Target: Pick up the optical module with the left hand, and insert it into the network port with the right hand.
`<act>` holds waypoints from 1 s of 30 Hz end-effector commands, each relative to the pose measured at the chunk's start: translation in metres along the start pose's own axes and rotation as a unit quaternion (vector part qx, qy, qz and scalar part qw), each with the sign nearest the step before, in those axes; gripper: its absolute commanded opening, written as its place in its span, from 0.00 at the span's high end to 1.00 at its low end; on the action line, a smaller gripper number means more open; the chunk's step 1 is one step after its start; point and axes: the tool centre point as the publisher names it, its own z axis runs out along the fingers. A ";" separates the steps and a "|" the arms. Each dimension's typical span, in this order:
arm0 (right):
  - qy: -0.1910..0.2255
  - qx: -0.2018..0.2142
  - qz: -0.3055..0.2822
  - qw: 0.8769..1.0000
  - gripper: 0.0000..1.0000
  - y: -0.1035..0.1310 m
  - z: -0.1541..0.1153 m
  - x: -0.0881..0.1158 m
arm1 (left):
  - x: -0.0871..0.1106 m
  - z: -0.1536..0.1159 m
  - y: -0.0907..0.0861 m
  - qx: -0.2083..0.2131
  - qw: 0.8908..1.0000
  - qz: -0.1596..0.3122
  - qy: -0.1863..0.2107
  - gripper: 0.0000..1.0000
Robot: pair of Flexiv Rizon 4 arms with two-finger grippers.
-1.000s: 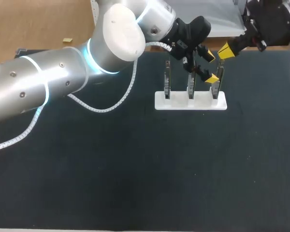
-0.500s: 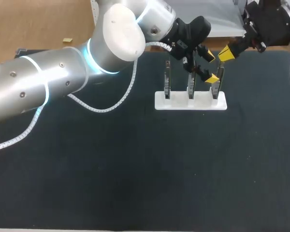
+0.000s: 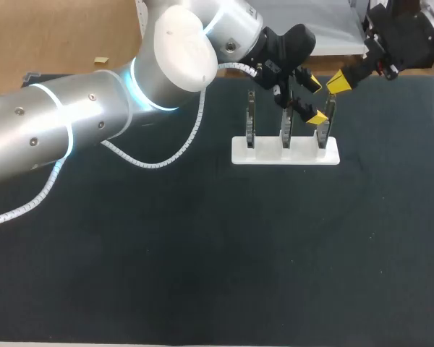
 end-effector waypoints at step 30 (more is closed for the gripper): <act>-0.057 0.053 -0.043 0.996 0.00 0.008 -0.028 -0.032 | -0.031 -0.060 0.021 -0.094 0.995 0.025 -0.015 0.00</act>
